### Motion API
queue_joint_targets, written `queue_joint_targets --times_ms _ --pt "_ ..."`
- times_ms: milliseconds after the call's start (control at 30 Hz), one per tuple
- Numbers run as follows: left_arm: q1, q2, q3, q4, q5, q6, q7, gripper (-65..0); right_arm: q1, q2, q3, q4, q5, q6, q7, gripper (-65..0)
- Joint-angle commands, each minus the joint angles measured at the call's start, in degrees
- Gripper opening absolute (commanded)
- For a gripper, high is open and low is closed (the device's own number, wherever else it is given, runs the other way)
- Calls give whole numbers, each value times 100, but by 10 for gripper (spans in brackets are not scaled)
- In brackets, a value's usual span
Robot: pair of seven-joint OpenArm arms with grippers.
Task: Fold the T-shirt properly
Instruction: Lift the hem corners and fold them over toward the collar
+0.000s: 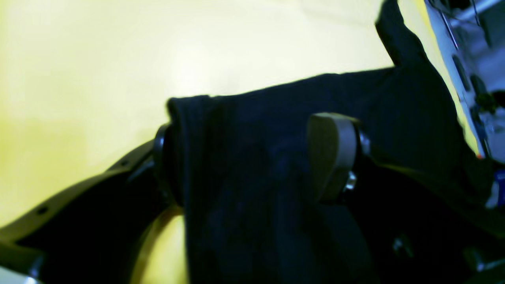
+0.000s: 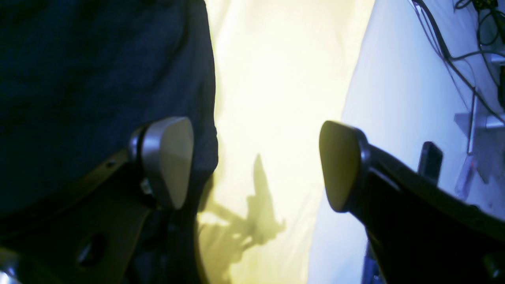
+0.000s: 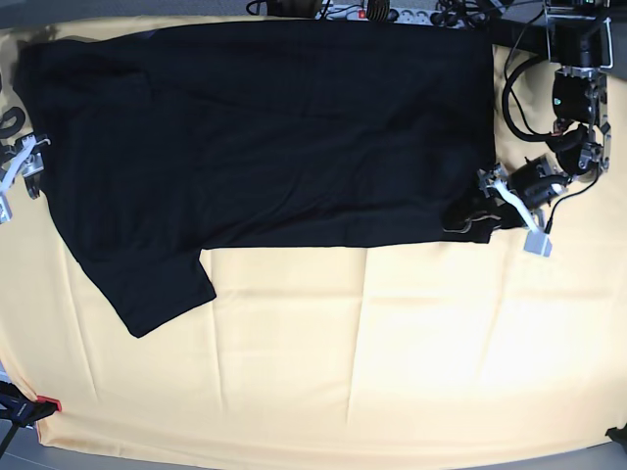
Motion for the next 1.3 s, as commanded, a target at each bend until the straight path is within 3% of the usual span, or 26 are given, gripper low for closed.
queue_joint_targets --times_ms 0,67,100,200,400,733,1000,1267 --pt "-81 -52 72 15 146 22 271 -230 28 125 79 59 15 -48 149 -140" --pt "-227 -50 114 15 151 0 269 -298 31 72 79 59 11 -74 208 -140" --pt "-299 -52 111 15 184 7 247 -363 31 26 79 59 13 -92 280 -140" --pt "-505 -55 109 13 496 210 210 -643 33 -166 79 46 9 0 564 -142" --pt "-787 -57 109 13 1082 433 -144 -650 774 -459 -61 -802 46 155 907 -142" --pt "-1008 -55 109 13 1292 431 -315 -650 3182 -1078 -68 -3775 1759 1687 286 -142" --pt "-962 -55 109 13 1285 409 -313 -650 4439 -1106 -68 -6078 2009 2232 258 -142" --pt "-962 -57 109 13 1268 409 -313 -650 4478 -1272 -72 -6391 2826 2388 -603 -142"
